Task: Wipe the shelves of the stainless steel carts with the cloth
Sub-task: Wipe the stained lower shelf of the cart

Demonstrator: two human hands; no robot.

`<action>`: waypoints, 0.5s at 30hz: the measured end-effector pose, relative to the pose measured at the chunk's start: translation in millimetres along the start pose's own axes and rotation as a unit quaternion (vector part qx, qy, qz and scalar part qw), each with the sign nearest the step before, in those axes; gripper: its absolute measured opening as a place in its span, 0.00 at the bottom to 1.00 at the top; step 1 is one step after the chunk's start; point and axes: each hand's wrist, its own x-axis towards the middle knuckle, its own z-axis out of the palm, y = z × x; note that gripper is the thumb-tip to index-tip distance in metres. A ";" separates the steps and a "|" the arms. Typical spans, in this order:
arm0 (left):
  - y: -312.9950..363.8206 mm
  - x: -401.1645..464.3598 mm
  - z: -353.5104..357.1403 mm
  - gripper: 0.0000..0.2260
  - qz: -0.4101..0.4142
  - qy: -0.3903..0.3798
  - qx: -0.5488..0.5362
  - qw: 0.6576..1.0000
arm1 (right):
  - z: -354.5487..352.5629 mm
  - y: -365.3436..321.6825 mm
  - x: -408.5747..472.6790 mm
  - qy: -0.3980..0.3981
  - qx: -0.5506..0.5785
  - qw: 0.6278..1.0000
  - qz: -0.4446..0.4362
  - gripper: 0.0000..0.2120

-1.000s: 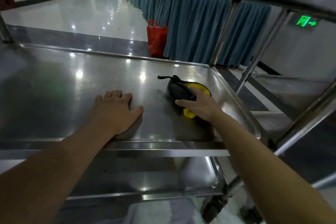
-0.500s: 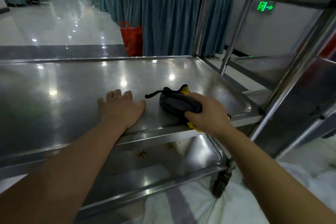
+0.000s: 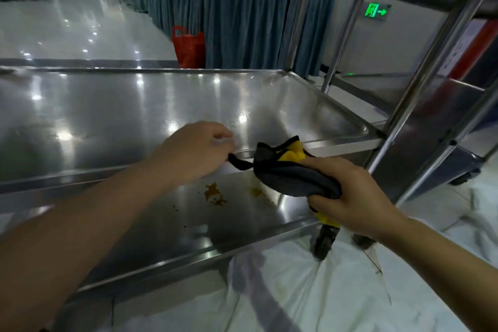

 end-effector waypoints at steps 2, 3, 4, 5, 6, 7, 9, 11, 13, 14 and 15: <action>-5.2 -35.7 -1.8 0.09 0.033 0.019 -0.016 0.999 | 6.8 -1.0 -12.3 -0.031 -0.014 0.999 -0.003 0.23; -9.9 -52.9 -2.1 0.08 0.054 0.039 -0.015 0.998 | 12.3 -0.7 -17.0 -0.049 -0.029 0.998 -0.007 0.25; -15.6 -69.3 -2.3 0.07 0.082 0.071 0.000 0.994 | 19.7 0.2 -21.8 -0.066 -0.048 0.997 -0.016 0.26; -23.6 -82.8 -2.5 0.09 0.117 0.110 0.025 0.987 | 28.5 1.6 -25.8 -0.083 -0.065 0.994 -0.023 0.27; -32.5 -94.3 -1.8 0.10 0.154 0.145 0.056 0.976 | 38.3 2.8 -28.9 -0.100 -0.077 0.992 -0.023 0.27; -42.3 -104.6 -0.9 0.11 0.184 0.171 0.095 0.963 | 49.1 4.2 -30.9 -0.118 -0.082 0.989 -0.017 0.27; -65.8 -122.6 5.5 0.10 0.236 0.193 0.189 0.934 | 70.8 5.7 -32.6 -0.147 -0.083 0.986 -0.002 0.26; -90.4 -137.5 15.8 0.11 0.274 0.165 0.257 0.912 | 91.1 4.7 -31.3 -0.162 -0.081 0.983 0.011 0.25; -114.2 -148.1 26.2 0.14 0.266 0.106 0.286 0.914 | 108.0 1.1 -28.0 -0.169 -0.074 0.983 0.020 0.22; -125.3 -152.3 29.8 0.15 0.246 0.079 0.290 0.922 | 114.9 -1.5 -25.5 -0.176 -0.072 0.982 0.023 0.19; -135.3 -155.1 32.0 0.16 0.225 0.061 0.292 0.928 | 120.8 -4.3 -22.1 -0.181 -0.074 0.980 0.025 0.17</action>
